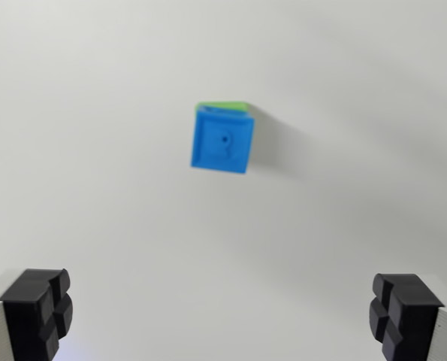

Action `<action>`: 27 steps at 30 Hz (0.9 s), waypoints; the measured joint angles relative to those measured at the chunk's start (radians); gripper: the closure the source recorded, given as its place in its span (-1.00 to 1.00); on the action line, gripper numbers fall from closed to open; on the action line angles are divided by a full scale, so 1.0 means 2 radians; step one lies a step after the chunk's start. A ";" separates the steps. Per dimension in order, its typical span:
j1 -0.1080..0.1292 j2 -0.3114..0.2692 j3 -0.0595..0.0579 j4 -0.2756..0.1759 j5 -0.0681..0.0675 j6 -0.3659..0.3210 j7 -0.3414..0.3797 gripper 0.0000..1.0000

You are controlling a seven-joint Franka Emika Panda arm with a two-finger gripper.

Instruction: Stack cube

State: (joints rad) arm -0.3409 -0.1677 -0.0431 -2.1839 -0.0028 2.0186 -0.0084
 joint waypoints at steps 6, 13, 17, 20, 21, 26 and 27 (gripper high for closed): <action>0.000 -0.002 0.000 0.006 0.000 -0.008 0.000 -1.00; 0.000 -0.001 0.000 0.006 0.000 -0.009 0.000 -1.00; 0.000 0.000 0.000 0.006 0.000 -0.009 0.000 -1.00; 0.000 0.000 0.000 0.006 0.000 -0.009 0.000 -1.00; 0.000 0.000 0.000 0.006 0.000 -0.009 0.000 -1.00; 0.000 0.000 0.000 0.006 0.000 -0.009 0.000 -1.00; 0.000 0.000 0.000 0.006 0.000 -0.009 0.000 -1.00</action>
